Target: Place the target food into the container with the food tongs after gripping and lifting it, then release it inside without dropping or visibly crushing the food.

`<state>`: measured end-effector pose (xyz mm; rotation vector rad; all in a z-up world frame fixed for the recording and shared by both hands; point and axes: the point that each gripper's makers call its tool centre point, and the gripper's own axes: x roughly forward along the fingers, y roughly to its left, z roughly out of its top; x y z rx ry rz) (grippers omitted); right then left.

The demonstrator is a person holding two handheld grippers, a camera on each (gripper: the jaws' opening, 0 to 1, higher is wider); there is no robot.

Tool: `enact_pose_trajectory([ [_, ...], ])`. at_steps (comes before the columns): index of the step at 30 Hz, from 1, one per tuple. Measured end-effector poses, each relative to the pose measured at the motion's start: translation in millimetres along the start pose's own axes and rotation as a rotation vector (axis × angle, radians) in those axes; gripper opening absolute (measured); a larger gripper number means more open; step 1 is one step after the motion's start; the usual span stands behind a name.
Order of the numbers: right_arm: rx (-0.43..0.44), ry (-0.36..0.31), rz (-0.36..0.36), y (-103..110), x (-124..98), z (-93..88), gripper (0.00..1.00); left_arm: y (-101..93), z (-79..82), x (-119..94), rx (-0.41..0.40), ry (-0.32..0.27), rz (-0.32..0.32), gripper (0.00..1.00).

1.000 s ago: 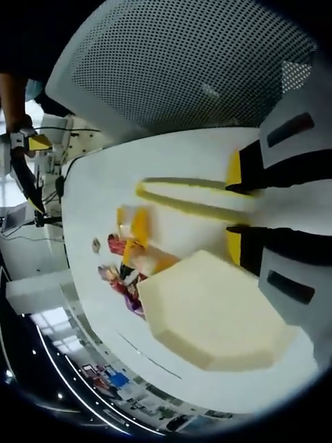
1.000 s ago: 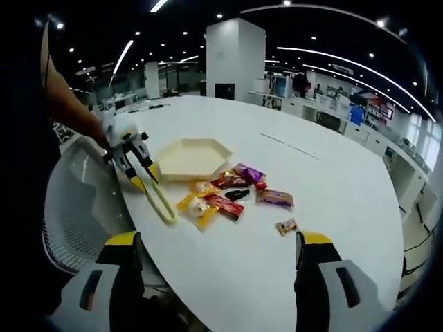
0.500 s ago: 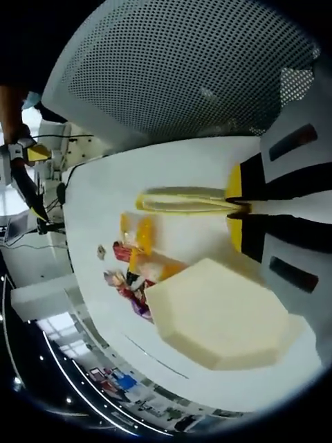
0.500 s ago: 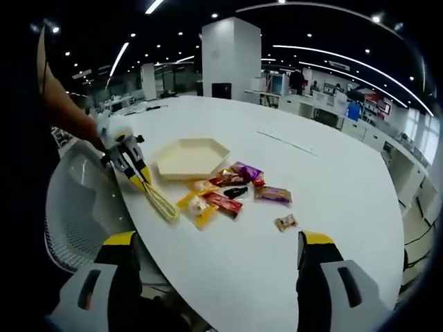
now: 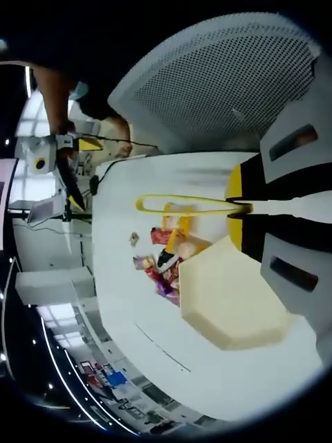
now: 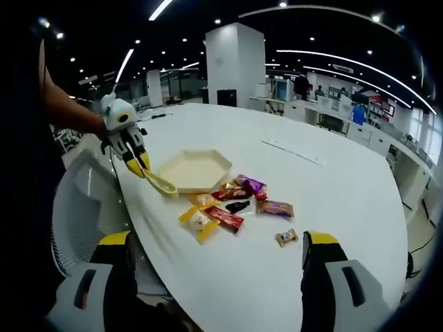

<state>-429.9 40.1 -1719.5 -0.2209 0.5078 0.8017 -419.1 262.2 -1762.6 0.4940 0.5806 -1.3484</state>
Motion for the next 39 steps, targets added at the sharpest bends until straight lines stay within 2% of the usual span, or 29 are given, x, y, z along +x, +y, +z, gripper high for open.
enact_pose_trajectory([
  [6, 0.002, -0.071, 0.068, 6.1, 8.1, 18.1, 0.97, 2.0, 19.9, -20.5, 0.028, 0.006, -0.031, 0.0],
  [7, 0.0, -0.115, 0.084, 8.2, 10.4, 27.6, 0.93, 5.0, 25.1, -25.1, 0.043, 0.009, -0.033, 0.0],
  [10, 0.005, -0.151, 0.107, 12.1, 12.7, 43.6, 0.91, 10.5, 37.8, -33.8, 0.054, 0.007, -0.038, 0.0],
  [15, -0.037, -0.182, 0.144, 17.0, 15.5, 67.7, 0.87, 18.1, 62.8, -46.9, 0.092, 0.011, -0.043, 0.0],
  [19, -0.057, -0.222, 0.181, 24.2, 18.4, 88.0, 0.82, 14.9, 84.7, -53.0, 0.123, 0.01, -0.055, 0.0],
  [21, -0.069, -0.233, 0.198, 29.6, 21.1, 94.2, 0.81, 13.8, 89.3, -53.4, 0.133, 0.008, -0.056, 0.0],
  [27, -0.089, -0.272, 0.24, 42.7, 26.1, 111.4, 0.75, 4.3, 119.5, -56.5, 0.165, -0.046, -0.074, 0.0],
  [31, -0.073, -0.307, 0.272, 51.0, 29.4, 124.4, 0.67, 2.4, 129.7, -56.9, 0.179, -0.068, -0.085, 0.0],
  [34, -0.06, -0.323, 0.301, 59.7, 31.7, 134.3, 0.63, -3.1, 141.1, -57.5, 0.177, -0.109, -0.109, 0.0],
  [39, -0.061, -0.343, 0.371, 78.3, 34.9, 147.5, 0.54, -8.3, 154.4, -57.6, 0.166, -0.148, -0.135, 0.0],
])
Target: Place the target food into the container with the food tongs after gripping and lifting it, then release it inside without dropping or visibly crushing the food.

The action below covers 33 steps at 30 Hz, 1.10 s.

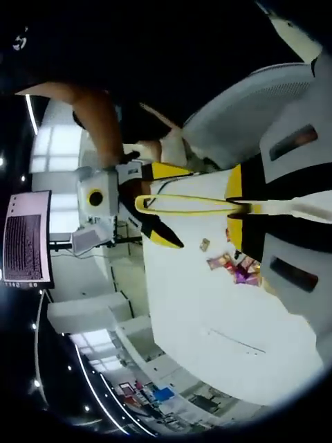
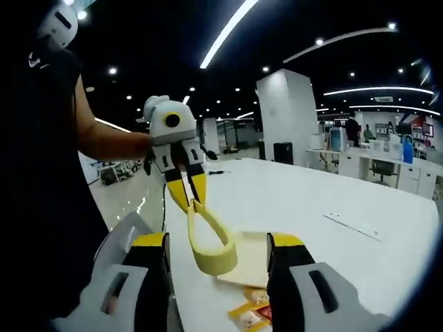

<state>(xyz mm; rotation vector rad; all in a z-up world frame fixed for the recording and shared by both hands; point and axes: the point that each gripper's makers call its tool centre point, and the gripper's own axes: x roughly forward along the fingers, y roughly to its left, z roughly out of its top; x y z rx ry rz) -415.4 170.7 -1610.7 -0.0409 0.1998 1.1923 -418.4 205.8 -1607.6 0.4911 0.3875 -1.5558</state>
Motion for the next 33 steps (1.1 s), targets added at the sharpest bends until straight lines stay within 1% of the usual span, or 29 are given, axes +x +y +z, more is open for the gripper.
enact_pose_trajectory([
  [2, 0.027, -0.014, 0.024, 5.3, 3.2, 4.1, 0.49, -0.2, 6.9, -0.1, -0.008, -0.027, -0.004, 0.0],
  [3, 0.041, -0.024, 0.035, 7.4, 4.2, 6.0, 0.48, 0.3, 7.8, -0.2, -0.01, -0.031, -0.004, 0.0],
  [5, 0.038, -0.033, 0.034, 8.1, 6.1, 9.1, 0.47, -1.0, 11.0, 0.3, -0.01, -0.04, -0.012, 0.0],
  [9, 0.056, -0.061, 0.062, 13.9, 9.3, 16.8, 0.41, -3.7, 14.9, 4.2, -0.037, -0.068, -0.033, 0.0],
  [11, 0.064, -0.066, 0.072, 15.2, 11.9, 18.8, 0.41, -7.5, 18.0, 5.6, -0.048, -0.085, -0.054, 0.0],
  [13, 0.088, -0.066, 0.087, 15.6, 14.2, 18.2, 0.42, -8.9, 19.4, 6.9, -0.051, -0.092, -0.059, 0.0],
  [20, 0.096, -0.083, 0.121, 23.6, 20.1, 23.2, 0.35, -11.6, 21.2, 9.6, -0.067, -0.097, -0.082, 0.01],
  [23, 0.085, -0.084, 0.131, 25.9, 22.1, 23.7, 0.28, -11.1, 23.2, 9.8, -0.075, -0.099, -0.087, 0.01],
  [24, 0.081, -0.089, 0.132, 26.1, 22.5, 24.8, 0.27, -10.7, 22.3, 10.2, -0.074, -0.093, -0.086, 0.01],
  [27, 0.085, -0.088, 0.129, 24.9, 22.4, 24.7, 0.28, -10.6, 22.5, 10.6, -0.079, -0.098, -0.089, 0.01],
  [30, 0.085, -0.088, 0.147, 29.4, 22.6, 24.8, 0.24, -10.4, 22.1, 10.1, -0.078, -0.095, -0.087, 0.01],
  [31, 0.084, -0.088, 0.144, 29.2, 22.8, 24.7, 0.23, -11.1, 21.3, 9.8, -0.079, -0.093, -0.091, 0.01],
  [32, 0.096, -0.082, 0.151, 30.2, 22.8, 23.3, 0.21, -11.2, 20.9, 9.8, -0.077, -0.093, -0.093, 0.02],
  [33, 0.134, -0.064, 0.173, 32.9, 22.6, 20.6, 0.2, -12.4, 20.1, 9.8, -0.075, -0.09, -0.099, 0.02],
])
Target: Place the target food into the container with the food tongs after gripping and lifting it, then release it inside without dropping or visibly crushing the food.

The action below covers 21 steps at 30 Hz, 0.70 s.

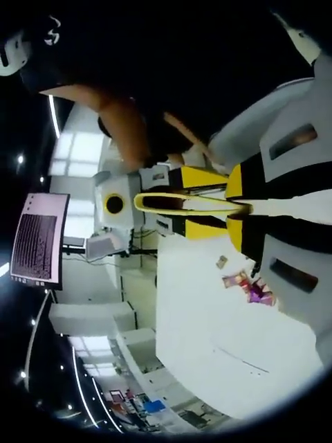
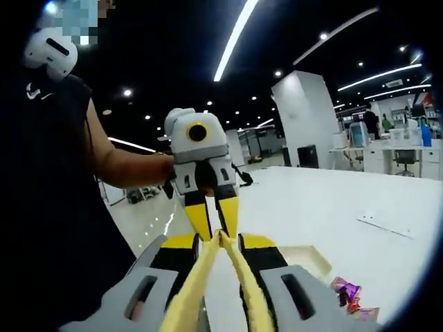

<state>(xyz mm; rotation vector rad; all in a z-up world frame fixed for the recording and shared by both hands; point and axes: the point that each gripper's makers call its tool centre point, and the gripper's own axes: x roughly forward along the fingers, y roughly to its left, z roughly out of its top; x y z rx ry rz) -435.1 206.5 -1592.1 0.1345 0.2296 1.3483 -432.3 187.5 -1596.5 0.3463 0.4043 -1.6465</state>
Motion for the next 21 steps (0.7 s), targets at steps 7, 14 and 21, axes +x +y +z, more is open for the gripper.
enact_pose_trajectory([
  [7, -0.012, -0.013, -0.005, -0.1, -0.1, 0.9, 0.2, -1.5, -1.4, -0.2, -0.034, -0.004, -0.014, 0.02],
  [14, 0.014, -0.009, 0.027, 5.1, 2.7, 1.2, 0.19, -7.4, -1.8, -5.1, -0.077, -0.003, -0.052, 0.02],
  [21, 0.046, 0.022, 0.053, 7.1, 4.9, -0.5, 0.19, -11.1, -2.2, -6.9, -0.031, -0.003, -0.056, 0.07],
])
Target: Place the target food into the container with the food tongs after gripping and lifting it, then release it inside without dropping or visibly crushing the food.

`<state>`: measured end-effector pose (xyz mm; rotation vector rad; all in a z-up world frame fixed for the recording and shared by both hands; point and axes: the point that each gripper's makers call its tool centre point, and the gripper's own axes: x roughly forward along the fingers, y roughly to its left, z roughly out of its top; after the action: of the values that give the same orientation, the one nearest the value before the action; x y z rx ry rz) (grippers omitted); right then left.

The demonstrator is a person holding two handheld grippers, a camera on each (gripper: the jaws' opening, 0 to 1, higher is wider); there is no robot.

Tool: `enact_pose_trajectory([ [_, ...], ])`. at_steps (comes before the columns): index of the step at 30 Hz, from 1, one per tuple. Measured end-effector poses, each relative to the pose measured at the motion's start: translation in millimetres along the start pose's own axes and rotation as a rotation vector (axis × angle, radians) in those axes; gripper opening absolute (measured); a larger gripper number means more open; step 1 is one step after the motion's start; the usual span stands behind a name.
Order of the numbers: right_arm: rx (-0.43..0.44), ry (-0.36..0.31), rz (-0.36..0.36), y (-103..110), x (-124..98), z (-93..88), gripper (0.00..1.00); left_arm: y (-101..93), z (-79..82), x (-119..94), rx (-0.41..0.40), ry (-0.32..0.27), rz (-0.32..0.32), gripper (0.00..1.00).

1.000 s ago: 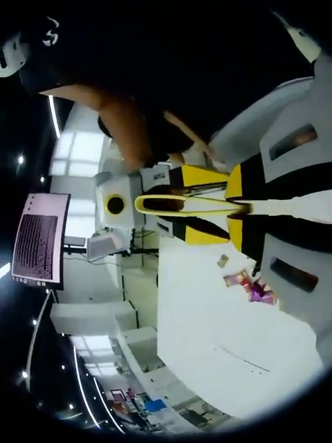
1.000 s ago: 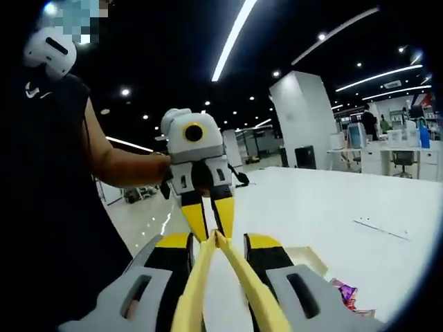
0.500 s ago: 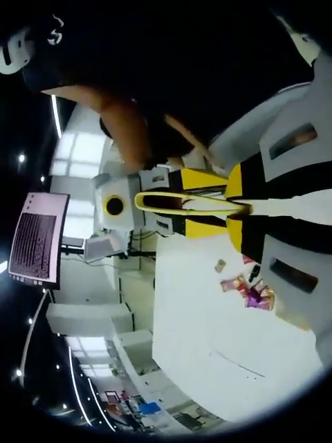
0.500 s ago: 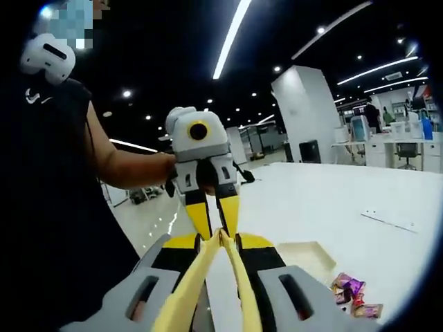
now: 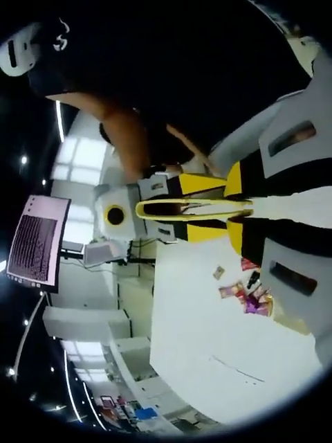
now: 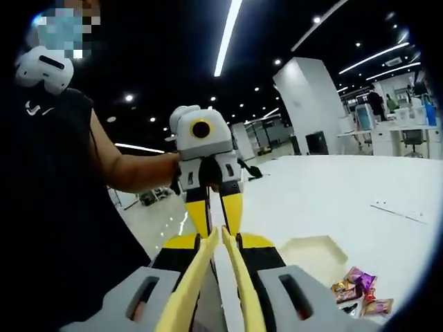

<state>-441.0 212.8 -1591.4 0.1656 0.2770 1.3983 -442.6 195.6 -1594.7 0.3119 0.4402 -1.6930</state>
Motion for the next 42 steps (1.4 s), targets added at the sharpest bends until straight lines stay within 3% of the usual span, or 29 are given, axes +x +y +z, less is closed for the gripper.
enact_pose_trajectory([
  [8, 0.004, 0.01, 0.005, -0.6, 2.2, -0.8, 0.2, 2.3, -1.2, -3.3, -0.013, 0.011, 0.007, 0.09],
  [15, -0.033, -0.037, -0.018, -4.1, 2.5, 2.4, 0.18, 6.7, 0.2, -4.6, 0.052, 0.023, 0.03, 0.01],
  [19, -0.018, -0.059, -0.009, -1.7, -0.1, 9.2, 0.19, 6.2, 6.7, -7.5, 0.035, -0.01, 0.023, 0.01],
  [27, 0.007, -0.084, -0.016, -4.4, -1.3, 16.0, 0.19, 10.2, 7.7, -8.0, 0.029, -0.016, 0.047, 0.01],
  [33, 0.041, -0.096, -0.021, -6.5, -2.9, 19.0, 0.2, 8.0, 10.2, -7.8, 0.032, -0.032, 0.048, 0.1],
  [35, 0.034, -0.076, -0.032, -7.7, -2.1, 16.6, 0.2, 8.0, 5.5, -5.1, 0.077, -0.008, 0.06, 0.12],
  [42, 0.004, -0.085, -0.053, -12.1, -3.9, 18.2, 0.22, 13.0, 7.7, -5.8, 0.032, -0.027, 0.094, 0.15],
])
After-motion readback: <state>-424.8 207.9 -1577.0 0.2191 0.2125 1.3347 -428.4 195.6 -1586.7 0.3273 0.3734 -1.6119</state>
